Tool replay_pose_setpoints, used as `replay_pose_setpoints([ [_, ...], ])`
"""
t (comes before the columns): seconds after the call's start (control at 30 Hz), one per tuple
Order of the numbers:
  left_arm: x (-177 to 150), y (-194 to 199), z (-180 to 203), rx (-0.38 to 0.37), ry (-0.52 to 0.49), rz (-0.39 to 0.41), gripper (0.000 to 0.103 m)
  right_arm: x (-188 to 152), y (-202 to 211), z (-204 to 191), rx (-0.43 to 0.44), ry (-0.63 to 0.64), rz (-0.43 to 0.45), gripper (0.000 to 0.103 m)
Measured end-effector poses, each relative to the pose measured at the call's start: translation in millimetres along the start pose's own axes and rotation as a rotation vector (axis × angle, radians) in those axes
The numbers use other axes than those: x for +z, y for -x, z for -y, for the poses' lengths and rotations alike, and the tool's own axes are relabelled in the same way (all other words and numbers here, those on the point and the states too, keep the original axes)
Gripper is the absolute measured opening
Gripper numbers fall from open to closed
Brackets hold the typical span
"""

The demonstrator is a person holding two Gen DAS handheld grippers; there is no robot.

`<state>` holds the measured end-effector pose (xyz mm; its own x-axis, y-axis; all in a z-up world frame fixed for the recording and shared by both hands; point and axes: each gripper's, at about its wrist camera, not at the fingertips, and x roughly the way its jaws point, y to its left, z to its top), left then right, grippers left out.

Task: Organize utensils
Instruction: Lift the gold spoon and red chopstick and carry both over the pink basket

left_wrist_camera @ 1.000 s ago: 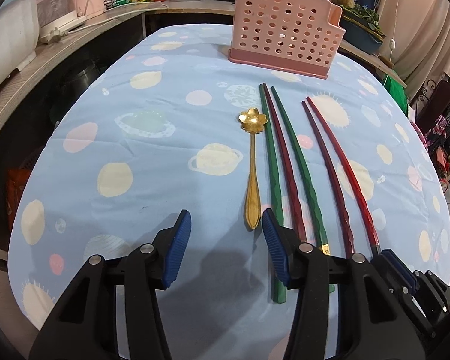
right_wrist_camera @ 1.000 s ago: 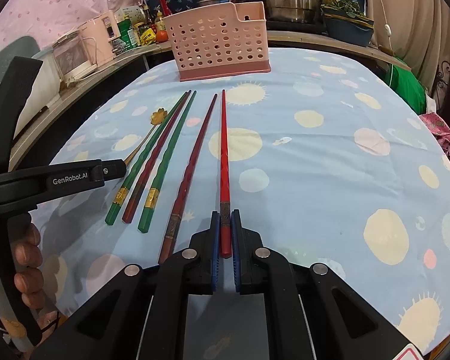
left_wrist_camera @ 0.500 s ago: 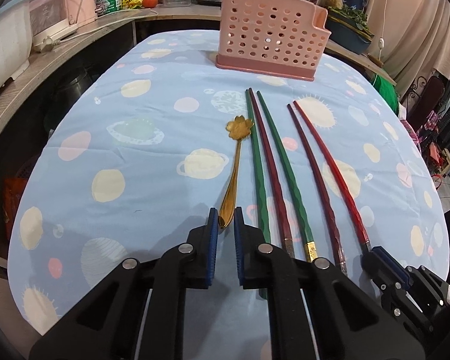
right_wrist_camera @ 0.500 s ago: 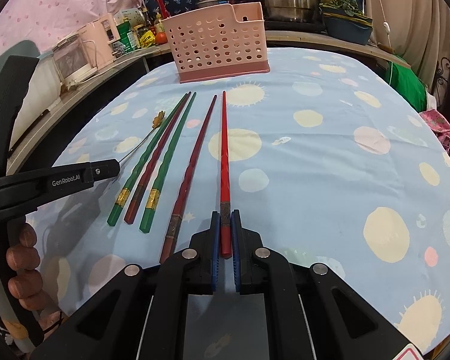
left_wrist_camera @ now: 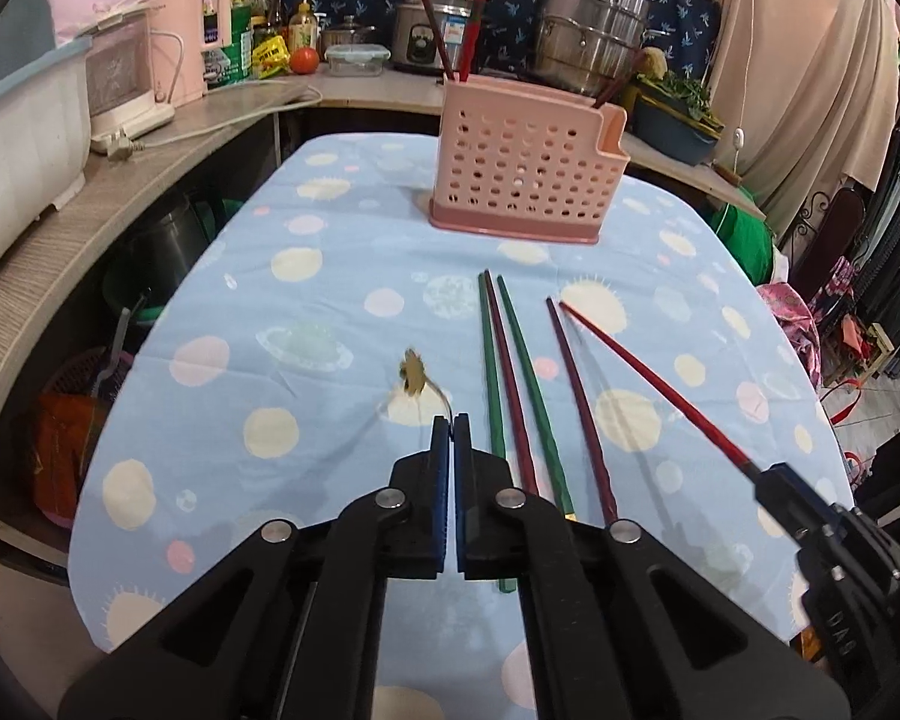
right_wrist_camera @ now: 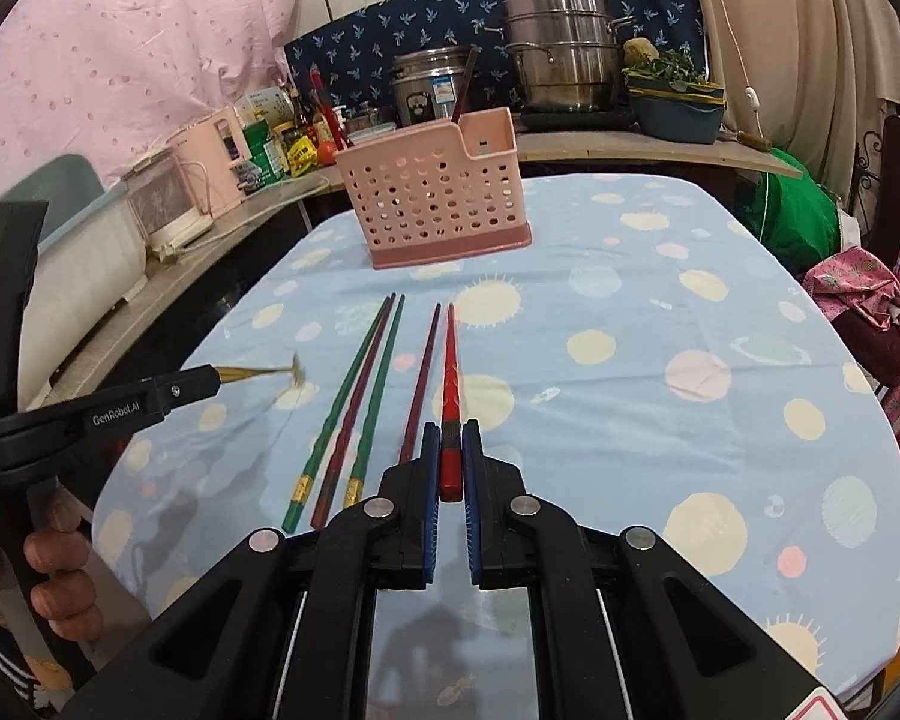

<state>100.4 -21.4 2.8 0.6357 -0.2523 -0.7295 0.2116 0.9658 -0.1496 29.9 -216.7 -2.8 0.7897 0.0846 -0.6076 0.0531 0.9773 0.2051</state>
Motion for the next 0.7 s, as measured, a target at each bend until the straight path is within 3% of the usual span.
replay_pose_setpoints([
  [0.47, 34, 24, 3, -0.014, -0.015, 0.048, 0.0, 74, 33, 13, 0.043, -0.048, 0.174, 0.007],
  [0.7, 66, 33, 4, -0.065, -0.016, 0.069, 0.0, 111, 35, 16, 0.057, -0.05, 0.224, 0.007],
])
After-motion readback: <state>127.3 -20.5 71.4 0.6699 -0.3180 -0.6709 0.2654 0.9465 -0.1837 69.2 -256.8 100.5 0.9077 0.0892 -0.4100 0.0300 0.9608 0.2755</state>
